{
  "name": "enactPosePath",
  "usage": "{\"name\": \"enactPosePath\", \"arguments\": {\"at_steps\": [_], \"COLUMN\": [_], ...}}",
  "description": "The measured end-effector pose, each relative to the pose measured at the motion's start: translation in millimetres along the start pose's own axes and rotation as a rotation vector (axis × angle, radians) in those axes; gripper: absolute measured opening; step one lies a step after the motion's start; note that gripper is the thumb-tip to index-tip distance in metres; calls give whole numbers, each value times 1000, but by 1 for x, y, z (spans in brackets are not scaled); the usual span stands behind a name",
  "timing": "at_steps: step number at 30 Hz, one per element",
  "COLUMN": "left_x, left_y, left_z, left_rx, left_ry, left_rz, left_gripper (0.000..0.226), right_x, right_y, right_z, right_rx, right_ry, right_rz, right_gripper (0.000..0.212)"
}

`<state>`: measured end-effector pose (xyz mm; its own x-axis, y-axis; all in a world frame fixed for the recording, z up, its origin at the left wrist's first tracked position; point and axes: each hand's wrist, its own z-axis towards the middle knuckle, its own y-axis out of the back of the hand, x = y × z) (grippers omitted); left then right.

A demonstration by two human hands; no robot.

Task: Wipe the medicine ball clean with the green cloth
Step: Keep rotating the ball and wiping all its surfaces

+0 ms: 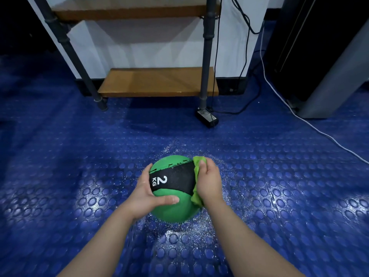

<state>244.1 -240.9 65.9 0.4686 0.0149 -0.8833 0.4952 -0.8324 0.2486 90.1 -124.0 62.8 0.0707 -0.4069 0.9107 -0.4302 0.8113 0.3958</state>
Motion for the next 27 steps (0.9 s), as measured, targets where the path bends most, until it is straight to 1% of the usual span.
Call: {"name": "enactPosePath", "arguments": {"at_steps": [2, 3, 4, 5, 6, 8, 10, 12, 14, 16, 17, 19, 21, 22, 23, 25, 27], "left_x": [-2, -5, -8, -12, -15, -21, -26, -28, -29, -29, -30, -33, -33, -33, -33, -35, -36], "left_y": [-6, -10, -14, -19, -23, -29, -31, -29, -24, -19, -18, -15, -14, -13, -13, -14, -16], "left_z": [-3, -5, -8, -10, -11, -9, -5, 1, 5, 7, 7, 7, 6, 5, 4, 1, 0], "left_rx": [-11, -27, -46, -65, -78, -97, -115, -127, -122, -98, -88, -78, -59, -51, -48, -59, -76], "left_ry": [-7, -18, -30, -39, -44, -31, -13, 24, 69, 100, 111, 136, 183, 194, 200, 210, 214], "left_rz": [37, 63, 95, 123, 143, 162, 157, 119, 81, 23, -21, -106, -180, -206, -228, -245, -228], "left_gripper": [136, 141, 146, 150, 151, 148, 142, 145, 149, 148, 143, 140, 141, 139, 137, 136, 134], "right_x": [-3, -6, -9, -10, -12, -16, -19, -19, -22, -30, -36, -47, -52, -50, -45, -30, -16], "right_y": [2, 5, 8, 12, 14, 17, 16, 17, 20, 27, 32, 41, 49, 51, 52, 47, 37], "right_z": [13, 16, 17, 12, 5, -15, -36, -58, -77, -89, -90, -82, -70, -64, -59, -54, -54], "right_rx": [4, 3, -6, -24, -49, -107, -174, -199, -154, -58, -14, -1, -74, -121, -149, -124, -1], "right_ry": [-236, -308, -343, -338, -308, -173, -31, 79, 156, 232, 247, 170, 20, -19, -21, 62, 236], "right_rz": [70, 101, 119, 125, 116, 81, 83, 97, 102, 84, 72, 76, 124, 138, 142, 108, 14], "right_gripper": [29, 32, 34, 33, 31, 27, 28, 31, 33, 34, 34, 31, 27, 26, 28, 34, 37]}}
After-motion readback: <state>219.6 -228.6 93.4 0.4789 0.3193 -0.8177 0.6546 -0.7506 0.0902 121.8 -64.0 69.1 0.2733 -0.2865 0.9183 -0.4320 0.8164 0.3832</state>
